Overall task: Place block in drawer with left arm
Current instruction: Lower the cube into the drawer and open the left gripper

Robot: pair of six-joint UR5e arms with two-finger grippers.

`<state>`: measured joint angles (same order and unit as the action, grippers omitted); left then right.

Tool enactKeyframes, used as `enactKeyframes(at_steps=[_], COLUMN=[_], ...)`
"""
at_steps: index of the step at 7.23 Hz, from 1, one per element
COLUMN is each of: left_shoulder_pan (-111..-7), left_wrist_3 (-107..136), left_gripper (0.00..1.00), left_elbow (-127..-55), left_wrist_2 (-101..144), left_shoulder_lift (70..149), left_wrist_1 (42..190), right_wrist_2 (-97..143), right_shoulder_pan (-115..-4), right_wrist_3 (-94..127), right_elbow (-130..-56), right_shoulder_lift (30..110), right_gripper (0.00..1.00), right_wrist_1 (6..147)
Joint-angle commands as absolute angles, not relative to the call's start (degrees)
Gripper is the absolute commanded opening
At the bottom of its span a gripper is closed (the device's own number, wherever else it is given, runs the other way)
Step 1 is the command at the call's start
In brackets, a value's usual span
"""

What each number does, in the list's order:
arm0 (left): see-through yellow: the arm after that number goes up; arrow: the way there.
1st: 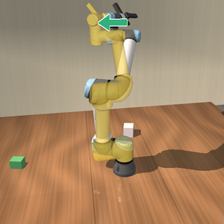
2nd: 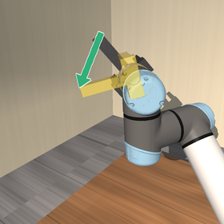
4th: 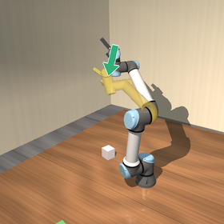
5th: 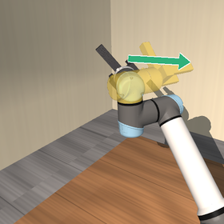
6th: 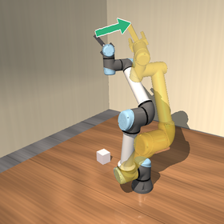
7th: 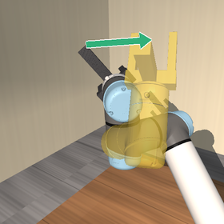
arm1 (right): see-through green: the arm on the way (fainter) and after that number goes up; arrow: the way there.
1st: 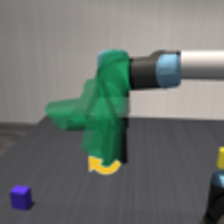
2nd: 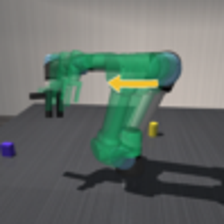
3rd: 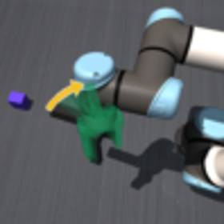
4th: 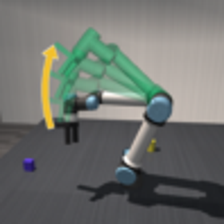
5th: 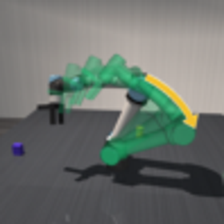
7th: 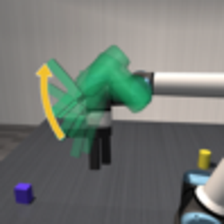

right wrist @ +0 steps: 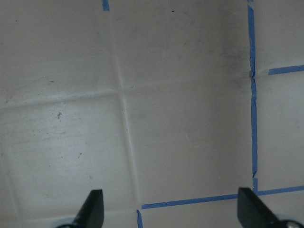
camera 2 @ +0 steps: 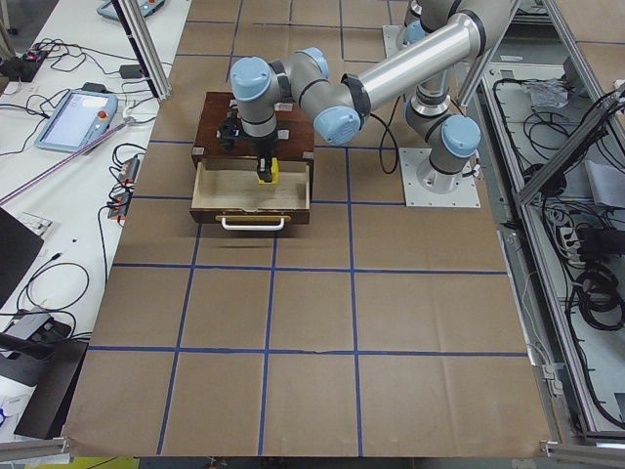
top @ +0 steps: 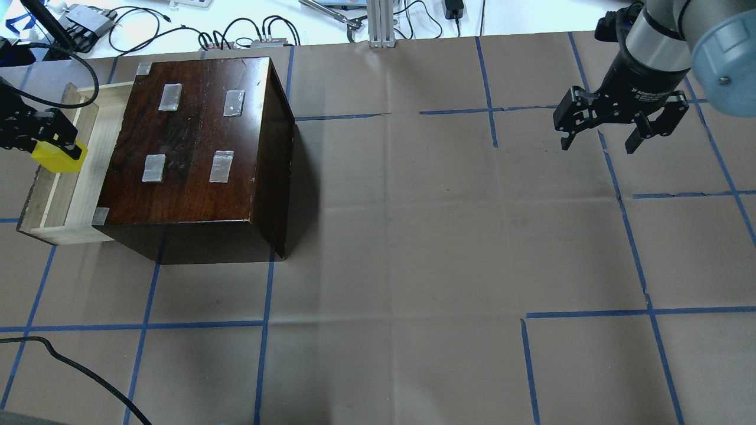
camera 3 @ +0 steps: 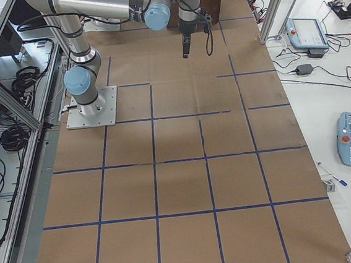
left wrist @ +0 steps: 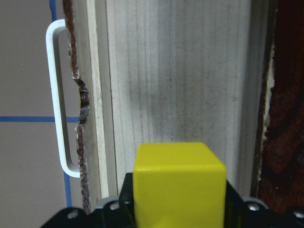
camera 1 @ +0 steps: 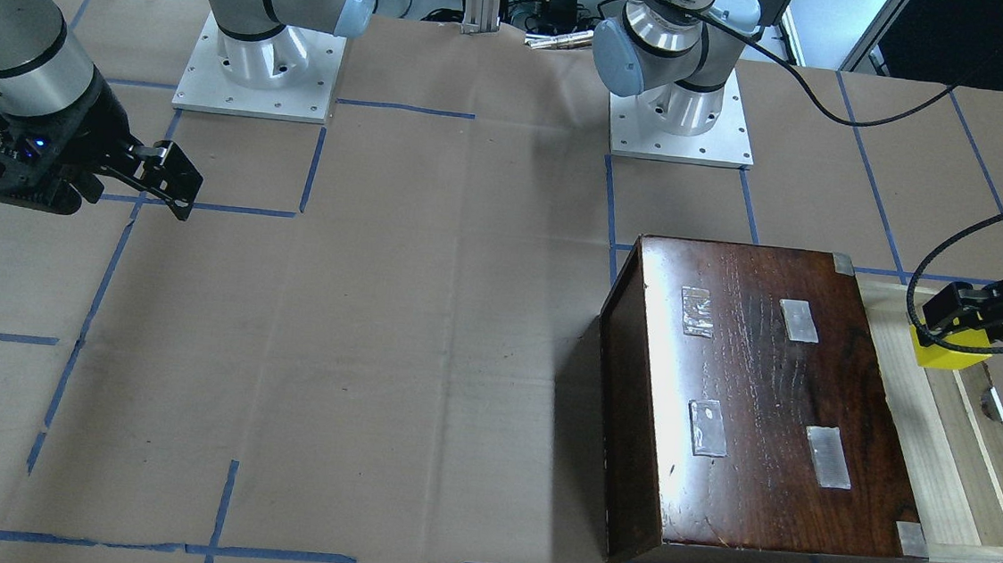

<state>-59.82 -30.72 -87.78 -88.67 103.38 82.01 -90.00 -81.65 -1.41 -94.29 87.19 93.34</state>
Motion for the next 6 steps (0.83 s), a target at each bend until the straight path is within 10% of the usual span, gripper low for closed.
enactKeyframes(at_steps=[1, 4, 6], left_shoulder_pan=[-60.2, -61.17, -61.35], left_wrist_3=[-30.94, -30.68, -30.59], left_gripper=[0.08, 0.17, 0.78], left_elbow=[-87.8, -87.89, -87.54], left_wrist_2=[-88.59, -88.51, -87.11], left_shoulder_lift=[105.46, 107.48, 108.8], left_wrist_1=[81.04, 79.55, 77.36], right_wrist_2=[-90.0, -90.0, -90.0], right_shoulder_pan=[-81.65, -81.65, -81.65], right_wrist_3=[-1.41, -1.41, -1.41], right_elbow=[-94.31, -94.31, -94.31], right_shoulder_lift=[87.19, 87.19, 87.19], right_gripper=[1.0, 1.0, 1.0], right_wrist_1=[93.34, 93.34, 93.34])
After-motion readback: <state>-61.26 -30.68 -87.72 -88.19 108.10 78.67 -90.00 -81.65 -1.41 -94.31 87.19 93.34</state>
